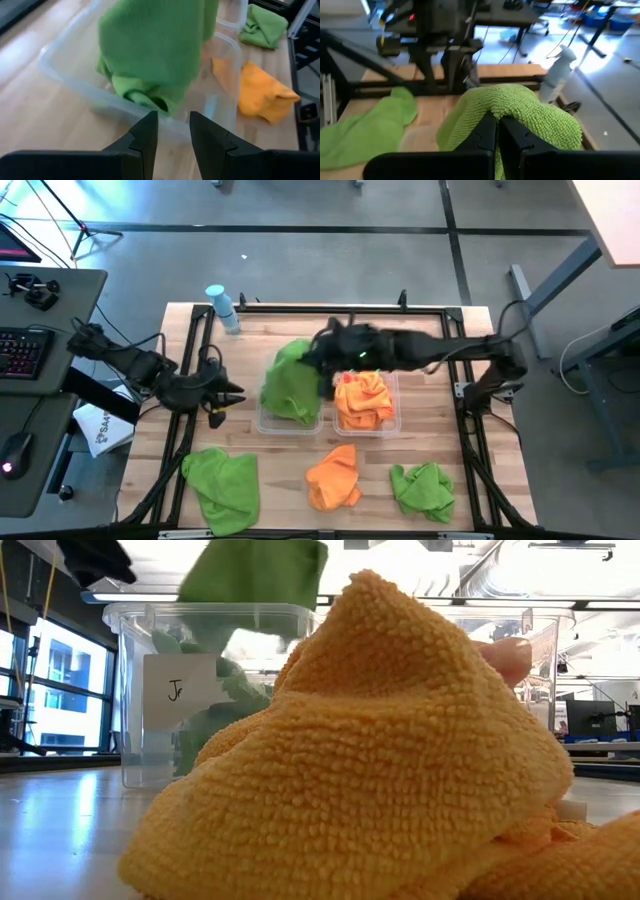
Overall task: Sort microfiber towel by color & place in baskets
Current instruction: Put the green towel into the left transparent bin
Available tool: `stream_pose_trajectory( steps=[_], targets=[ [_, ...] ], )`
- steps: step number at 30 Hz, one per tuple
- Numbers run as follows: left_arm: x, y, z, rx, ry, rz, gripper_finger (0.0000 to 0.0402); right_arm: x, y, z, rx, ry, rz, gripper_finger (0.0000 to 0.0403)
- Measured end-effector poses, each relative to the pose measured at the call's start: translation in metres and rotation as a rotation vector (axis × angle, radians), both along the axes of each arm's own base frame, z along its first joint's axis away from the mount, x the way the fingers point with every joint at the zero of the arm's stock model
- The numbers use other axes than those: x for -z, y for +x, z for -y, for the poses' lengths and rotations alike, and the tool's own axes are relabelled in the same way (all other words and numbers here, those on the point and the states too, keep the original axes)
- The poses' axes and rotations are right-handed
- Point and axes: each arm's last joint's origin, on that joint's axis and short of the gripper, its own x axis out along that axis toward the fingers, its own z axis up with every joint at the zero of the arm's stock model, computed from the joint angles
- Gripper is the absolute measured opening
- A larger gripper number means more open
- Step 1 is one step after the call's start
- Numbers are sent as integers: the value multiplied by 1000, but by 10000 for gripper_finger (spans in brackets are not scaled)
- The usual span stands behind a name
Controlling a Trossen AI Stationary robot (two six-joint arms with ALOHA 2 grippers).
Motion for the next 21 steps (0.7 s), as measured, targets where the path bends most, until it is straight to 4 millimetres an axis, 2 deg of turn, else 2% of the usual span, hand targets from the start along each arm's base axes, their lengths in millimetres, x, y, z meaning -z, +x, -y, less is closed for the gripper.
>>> stream_pose_trajectory(
  steps=[5,11,16,21],
  targets=[
    [10,-7,4,14,-51,19,101,37,31,-10,-40,5,-89,0],
    [10,-10,9,52,-61,23,101,91,62,-13,-45,79,-210,0],
    [10,-12,13,81,-65,21,101,123,77,-13,-47,186,-279,0],
    [10,-13,16,103,-69,20,101,145,85,-11,-59,245,-330,0]
  ],
)
